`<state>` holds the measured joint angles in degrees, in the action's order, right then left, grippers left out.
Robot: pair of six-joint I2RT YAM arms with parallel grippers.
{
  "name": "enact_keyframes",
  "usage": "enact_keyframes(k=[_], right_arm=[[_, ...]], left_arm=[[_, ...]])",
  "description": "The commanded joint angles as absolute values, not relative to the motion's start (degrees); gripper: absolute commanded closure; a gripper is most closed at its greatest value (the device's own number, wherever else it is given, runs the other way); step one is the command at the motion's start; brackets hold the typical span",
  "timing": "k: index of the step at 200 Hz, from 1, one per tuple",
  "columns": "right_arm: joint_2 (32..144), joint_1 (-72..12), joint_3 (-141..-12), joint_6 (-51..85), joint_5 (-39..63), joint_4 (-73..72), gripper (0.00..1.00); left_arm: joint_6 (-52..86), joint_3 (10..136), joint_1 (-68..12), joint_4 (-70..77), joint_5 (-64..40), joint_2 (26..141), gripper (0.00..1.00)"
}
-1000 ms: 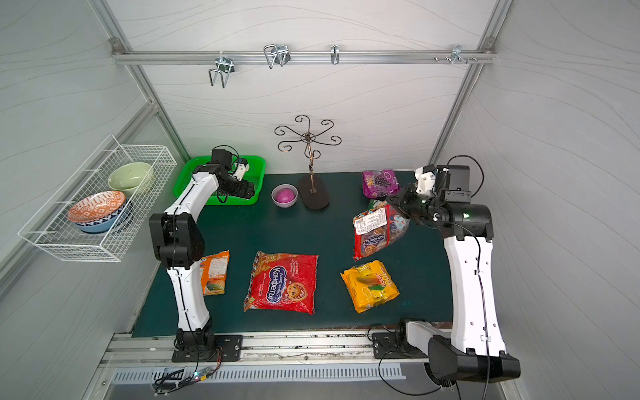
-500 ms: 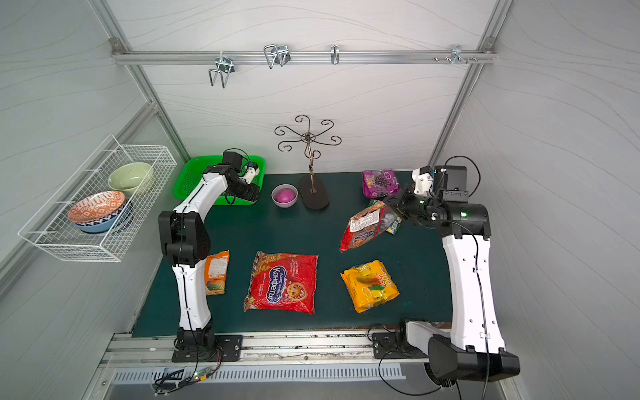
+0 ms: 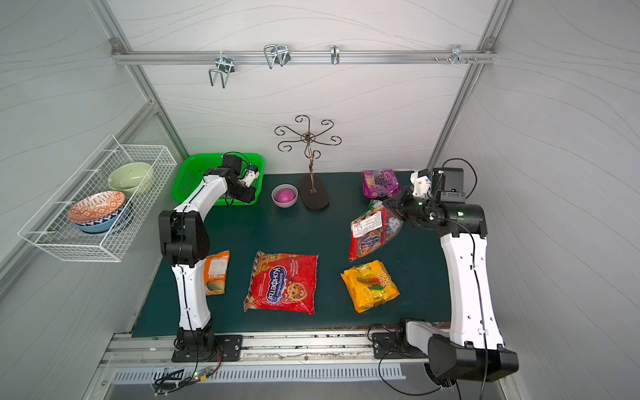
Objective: Put the candies in the basket
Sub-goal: Move the basket to the center of the board.
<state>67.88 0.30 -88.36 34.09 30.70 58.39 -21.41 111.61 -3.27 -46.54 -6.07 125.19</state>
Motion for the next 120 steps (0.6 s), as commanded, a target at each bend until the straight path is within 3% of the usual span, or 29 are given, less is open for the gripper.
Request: enact_keyframes(k=[1, 23, 63, 93, 120], right_arm=[[66.3, 0.2, -89.6, 33.8, 34.0, 51.5, 1.0], [66.3, 0.2, -89.3, 33.9, 34.3, 51.2, 1.0], [66.2, 0.2, -88.6, 34.1, 34.8, 50.6, 1.0], [66.1, 0.2, -88.5, 34.5, 35.4, 50.4, 1.0], [65.5, 0.2, -88.5, 34.0, 34.9, 51.0, 1.0]], left_arm=[[-22.0, 110.4, -3.3, -48.8, -7.8, 124.4, 0.71], [-22.4, 109.6, -3.4, -48.8, -7.4, 124.1, 0.69], [-24.4, 109.4, -4.2, -46.6, -4.6, 124.0, 0.49], [-26.5, 112.4, -4.8, -45.0, -1.0, 126.0, 0.49], [-28.1, 112.3, -5.1, -43.7, 3.0, 127.5, 0.54]])
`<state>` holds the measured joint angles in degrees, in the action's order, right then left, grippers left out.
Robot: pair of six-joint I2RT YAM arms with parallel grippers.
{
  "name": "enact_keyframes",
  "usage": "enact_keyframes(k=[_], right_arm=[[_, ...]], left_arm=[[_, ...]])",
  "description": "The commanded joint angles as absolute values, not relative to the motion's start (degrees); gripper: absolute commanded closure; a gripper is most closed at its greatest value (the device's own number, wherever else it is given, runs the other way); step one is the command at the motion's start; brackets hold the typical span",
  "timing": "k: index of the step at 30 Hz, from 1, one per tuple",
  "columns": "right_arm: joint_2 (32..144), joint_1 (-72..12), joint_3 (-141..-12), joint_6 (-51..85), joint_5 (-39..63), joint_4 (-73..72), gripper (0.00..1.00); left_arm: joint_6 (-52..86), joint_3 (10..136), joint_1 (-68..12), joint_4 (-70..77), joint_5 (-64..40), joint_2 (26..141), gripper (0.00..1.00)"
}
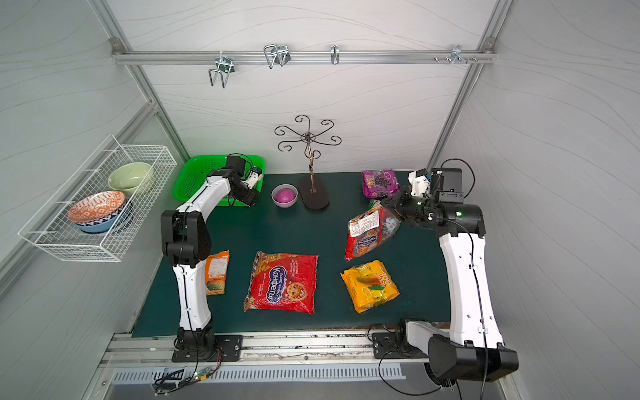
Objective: Put the candies in the basket
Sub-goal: Move the basket to the center of the board.
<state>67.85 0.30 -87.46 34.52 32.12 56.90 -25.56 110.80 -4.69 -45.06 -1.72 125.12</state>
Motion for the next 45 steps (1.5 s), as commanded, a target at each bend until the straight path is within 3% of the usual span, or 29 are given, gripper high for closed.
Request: enact_keyframes(k=[1, 9, 22, 28, 45], right_arm=[[65.5, 0.2, -88.5, 34.0, 34.9, 51.0, 1.0], [66.0, 0.2, -88.1, 34.0, 35.2, 50.6, 1.0], [65.7, 0.2, -87.2, 34.3, 35.9, 50.1, 1.0], [65.5, 0.2, -86.1, 34.6, 36.6, 49.3, 1.0], [66.5, -5.8, -84.7, 36.0, 34.4, 46.5, 1.0]], left_arm=[[-28.2, 112.2, -5.1, -43.6, 3.1, 127.5, 0.55], [-29.8, 109.1, -5.2, -43.0, 2.3, 126.1, 0.77], [-28.7, 106.0, -7.1, -49.9, -0.3, 118.6, 0.86], [-25.3, 97.3, -8.0, -51.6, -4.3, 112.4, 0.89], [-21.5, 83.8, -19.4, -46.1, -6.6, 101.7, 0.9]])
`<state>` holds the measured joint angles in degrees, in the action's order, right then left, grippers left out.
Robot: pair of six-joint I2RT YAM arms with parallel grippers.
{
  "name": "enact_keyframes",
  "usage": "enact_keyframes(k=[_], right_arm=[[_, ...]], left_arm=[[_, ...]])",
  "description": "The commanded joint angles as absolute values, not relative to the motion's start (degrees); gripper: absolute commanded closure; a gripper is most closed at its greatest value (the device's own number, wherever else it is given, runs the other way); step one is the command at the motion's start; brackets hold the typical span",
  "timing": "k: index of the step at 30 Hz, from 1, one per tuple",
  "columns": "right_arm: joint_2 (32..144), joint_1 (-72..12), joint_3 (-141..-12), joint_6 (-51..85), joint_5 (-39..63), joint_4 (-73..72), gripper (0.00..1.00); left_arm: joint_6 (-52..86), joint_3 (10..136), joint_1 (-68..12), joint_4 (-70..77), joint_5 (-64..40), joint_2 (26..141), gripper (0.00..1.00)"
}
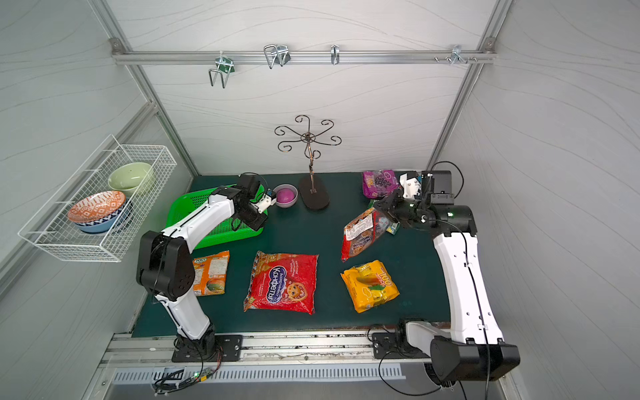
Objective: Put the candies in the basket
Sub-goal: Move the basket to the center of the board.
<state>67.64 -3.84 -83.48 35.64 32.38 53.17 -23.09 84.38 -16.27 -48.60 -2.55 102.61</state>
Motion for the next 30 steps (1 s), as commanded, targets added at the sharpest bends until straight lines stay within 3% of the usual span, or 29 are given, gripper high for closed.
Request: enact_keyframes(k=[1, 6, 10, 13, 15, 17, 21, 26, 30], right_arm=[[66.6, -6.2, -84.8, 36.0, 34.4, 46.5, 1.0], [66.9, -8.2, -84.1, 36.2, 34.6, 45.9, 1.0], [68.2, -12.5, -83.9, 35.4, 32.7, 45.3, 1.0], [69.5, -16.7, -84.6, 34.0, 29.2, 45.4, 1.0], [70.5, -18.0, -84.7, 34.1, 29.9, 44.4, 1.0], [71.9, -18.6, -85.2, 33.8, 32.3, 43.2, 1.0], [75.7, -20.4, -91.0, 25.5, 36.0, 47.0, 1.0], [80.6, -24.5, -100.6, 6.3, 30.0, 60.8, 1.0], [77.1, -25.0, -99.9, 4.0, 30.9, 57.0, 1.0]], left_arm=[[-21.4, 83.5, -20.0, -46.2, -6.9, 101.7, 0.9], [-22.1, 78.9, -23.0, -45.2, -7.1, 100.0, 0.89], [-22.4, 77.9, -23.4, -46.6, -9.0, 99.2, 0.81], [-23.1, 79.9, -23.4, -48.4, -9.3, 97.7, 0.63], [-23.9, 82.7, -23.4, -51.2, -11.2, 96.2, 0.38], [-26.0, 86.9, -23.4, -56.0, -15.1, 95.6, 0.27], [-28.4, 95.1, -23.3, -63.9, -21.1, 95.2, 0.2], [-33.0, 103.5, -23.3, -70.0, -27.8, 94.6, 0.12], [-35.1, 107.8, -23.3, -69.9, -30.2, 94.8, 0.1]])
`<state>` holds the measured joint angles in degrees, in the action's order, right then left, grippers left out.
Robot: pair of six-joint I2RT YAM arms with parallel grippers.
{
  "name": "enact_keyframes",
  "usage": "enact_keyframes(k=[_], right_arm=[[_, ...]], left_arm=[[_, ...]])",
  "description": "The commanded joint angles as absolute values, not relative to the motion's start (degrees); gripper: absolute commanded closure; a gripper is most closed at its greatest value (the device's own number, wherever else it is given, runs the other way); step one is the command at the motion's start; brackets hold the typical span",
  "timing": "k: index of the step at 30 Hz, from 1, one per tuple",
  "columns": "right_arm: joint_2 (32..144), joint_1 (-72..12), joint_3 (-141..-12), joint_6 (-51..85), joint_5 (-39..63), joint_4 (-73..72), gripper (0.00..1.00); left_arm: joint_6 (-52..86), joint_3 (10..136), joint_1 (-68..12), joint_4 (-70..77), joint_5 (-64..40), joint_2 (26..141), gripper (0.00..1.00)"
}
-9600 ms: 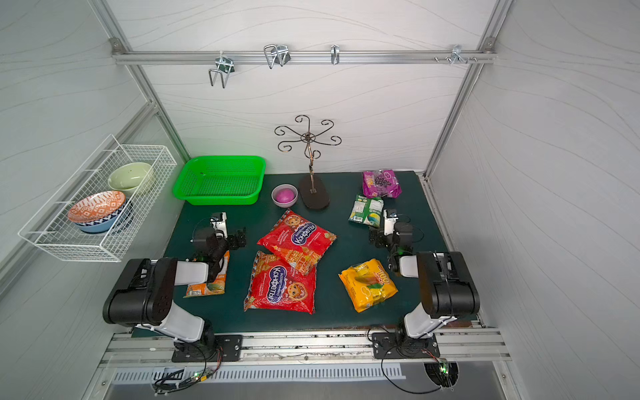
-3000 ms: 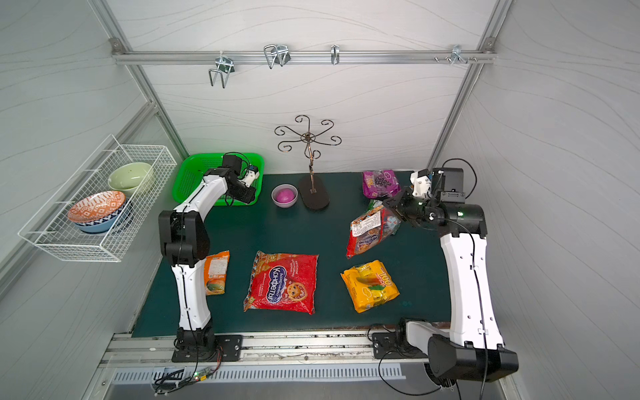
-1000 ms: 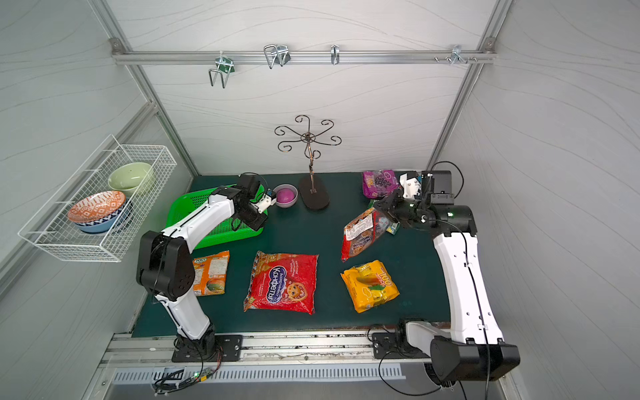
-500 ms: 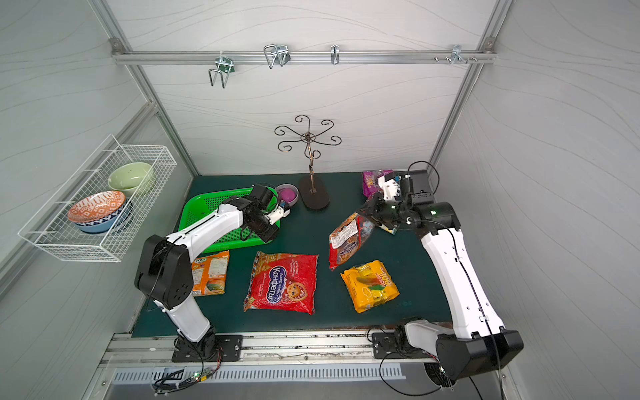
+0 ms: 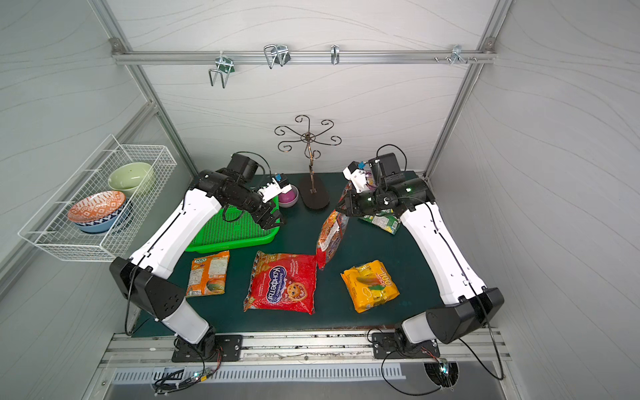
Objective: Put the candies in the basket
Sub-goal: Move the basket to the center of the board, then place the candy in the basket.
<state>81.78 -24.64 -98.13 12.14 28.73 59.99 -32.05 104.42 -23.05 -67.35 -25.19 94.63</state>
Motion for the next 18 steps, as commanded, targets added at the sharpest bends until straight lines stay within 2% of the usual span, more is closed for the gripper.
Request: enact_keyframes(k=[1, 4, 7, 10, 13, 16, 18], right_arm=[[75.4, -25.0, -99.1, 2.8, 33.2, 54.7, 1.0], [70.5, -25.4, -96.5, -2.1, 40.0, 48.5, 1.0], [67.2, -25.5, -96.1, -3.1, 40.6, 43.2, 1.0], [65.6, -25.5, -97.4, -0.4, 39.5, 37.6, 1.0], [65.0, -25.5, -100.2, 4.3, 36.4, 32.8, 1.0], [65.6, -25.4, -103.3, 8.6, 37.1, 29.7, 1.0], [66.4, -25.4, -105.2, 11.0, 37.6, 28.2, 1.0]], left_arm=[[-34.0, 108.2, -23.3, -68.6, -30.2, 94.9, 0.1], [-24.0, 107.6, -23.3, -61.7, -27.9, 95.0, 0.1], [-15.2, 107.4, -23.3, -57.9, -30.8, 96.5, 0.12], [-9.0, 107.2, -23.1, -55.9, -39.9, 97.4, 0.13], [-2.2, 107.2, -22.0, -53.5, -56.0, 98.2, 0.13], [12.3, 100.2, -21.4, -39.8, -68.2, 97.5, 0.13], [22.8, 95.3, -21.5, -28.7, -71.9, 96.8, 0.13]])
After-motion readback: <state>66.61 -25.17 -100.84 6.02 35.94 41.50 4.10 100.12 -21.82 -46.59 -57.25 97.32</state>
